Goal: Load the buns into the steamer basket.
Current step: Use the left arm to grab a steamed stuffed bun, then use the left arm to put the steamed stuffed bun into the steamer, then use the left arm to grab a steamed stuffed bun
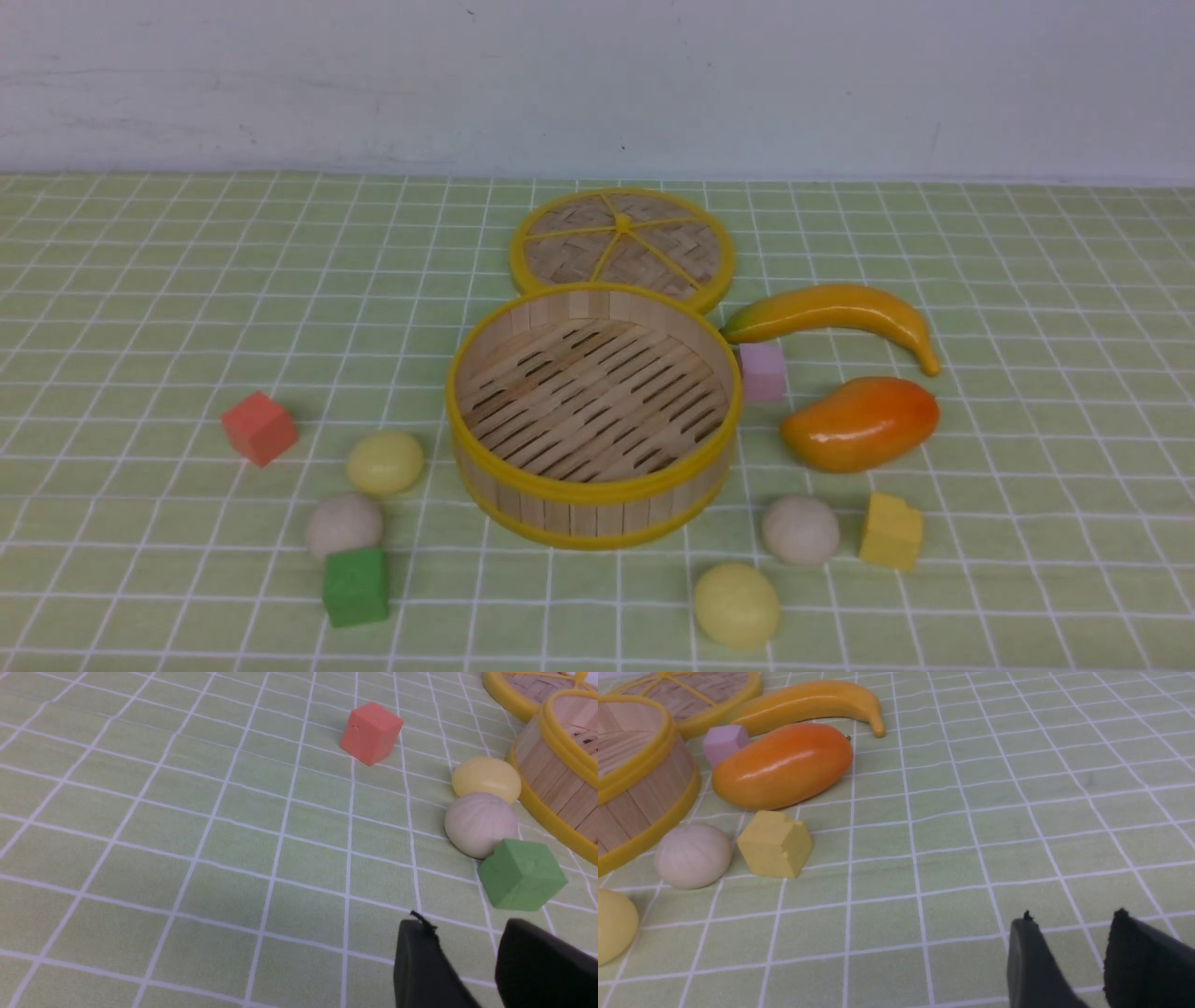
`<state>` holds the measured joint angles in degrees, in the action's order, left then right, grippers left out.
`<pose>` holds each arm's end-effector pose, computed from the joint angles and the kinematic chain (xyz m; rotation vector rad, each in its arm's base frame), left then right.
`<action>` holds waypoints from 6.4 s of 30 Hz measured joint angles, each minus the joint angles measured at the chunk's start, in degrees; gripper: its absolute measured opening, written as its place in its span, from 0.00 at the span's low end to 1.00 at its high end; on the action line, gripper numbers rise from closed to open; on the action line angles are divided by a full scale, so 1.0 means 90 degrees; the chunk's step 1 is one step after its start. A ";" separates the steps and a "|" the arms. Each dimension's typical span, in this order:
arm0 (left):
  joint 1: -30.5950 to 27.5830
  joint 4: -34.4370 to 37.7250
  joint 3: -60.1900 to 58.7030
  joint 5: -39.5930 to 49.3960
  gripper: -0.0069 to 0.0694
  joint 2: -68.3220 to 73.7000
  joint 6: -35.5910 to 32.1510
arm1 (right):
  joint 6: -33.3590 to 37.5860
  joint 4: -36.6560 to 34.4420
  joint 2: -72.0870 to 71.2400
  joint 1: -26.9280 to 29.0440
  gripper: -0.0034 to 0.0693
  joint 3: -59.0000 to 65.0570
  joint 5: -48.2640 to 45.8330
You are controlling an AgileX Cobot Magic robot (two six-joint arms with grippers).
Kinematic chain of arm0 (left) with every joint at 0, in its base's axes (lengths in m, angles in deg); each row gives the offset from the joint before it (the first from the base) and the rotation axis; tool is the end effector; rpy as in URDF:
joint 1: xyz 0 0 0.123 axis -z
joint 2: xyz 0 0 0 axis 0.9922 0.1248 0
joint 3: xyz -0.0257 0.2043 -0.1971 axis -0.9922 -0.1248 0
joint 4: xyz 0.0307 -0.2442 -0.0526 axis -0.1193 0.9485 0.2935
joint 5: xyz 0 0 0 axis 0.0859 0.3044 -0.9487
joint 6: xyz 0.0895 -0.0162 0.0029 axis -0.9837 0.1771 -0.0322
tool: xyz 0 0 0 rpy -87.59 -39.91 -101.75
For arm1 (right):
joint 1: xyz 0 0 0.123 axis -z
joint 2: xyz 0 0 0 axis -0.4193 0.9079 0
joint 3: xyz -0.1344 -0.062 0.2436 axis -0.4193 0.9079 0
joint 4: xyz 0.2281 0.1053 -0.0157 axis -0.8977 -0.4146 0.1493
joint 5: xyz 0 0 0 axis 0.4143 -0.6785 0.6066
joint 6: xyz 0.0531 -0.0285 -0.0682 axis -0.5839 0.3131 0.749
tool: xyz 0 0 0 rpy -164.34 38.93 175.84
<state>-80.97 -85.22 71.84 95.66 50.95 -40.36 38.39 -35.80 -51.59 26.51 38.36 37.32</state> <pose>0.0525 -0.0004 0.1694 -0.2389 1.8716 -0.1971 0.0520 -0.0027 0.1730 0.1607 1.8717 0.0570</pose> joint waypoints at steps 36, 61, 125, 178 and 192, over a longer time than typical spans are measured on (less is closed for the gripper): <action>0.0000 0.2540 0.0991 -0.5016 0.40 0.0000 0.1135 | 0.0000 -0.0001 0.0000 0.0000 0.38 0.0000 0.0000; 0.0000 0.0858 0.5449 0.1085 0.40 0.5854 0.0784 | 0.0000 -0.0001 0.0000 0.0000 0.38 0.0000 0.0000; 0.1230 0.0460 1.0295 0.3992 0.07 1.2979 -0.0467 | 0.0000 -0.0001 0.0000 0.0000 0.38 0.0000 0.0000; 0.1892 0.1595 1.2315 0.4622 0.38 1.3462 0.0002 | 0.0000 0.0006 0.0000 0.0000 0.38 0.0000 0.0000; 0.1868 -0.0617 1.1911 0.5456 0.70 1.1485 0.0885 | 0.0000 0.0000 0.0000 0.0000 0.38 0.0000 0.0000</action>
<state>-64.15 -90.78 179.04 144.76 154.32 -32.40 38.39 -35.80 -51.59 26.51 38.36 37.32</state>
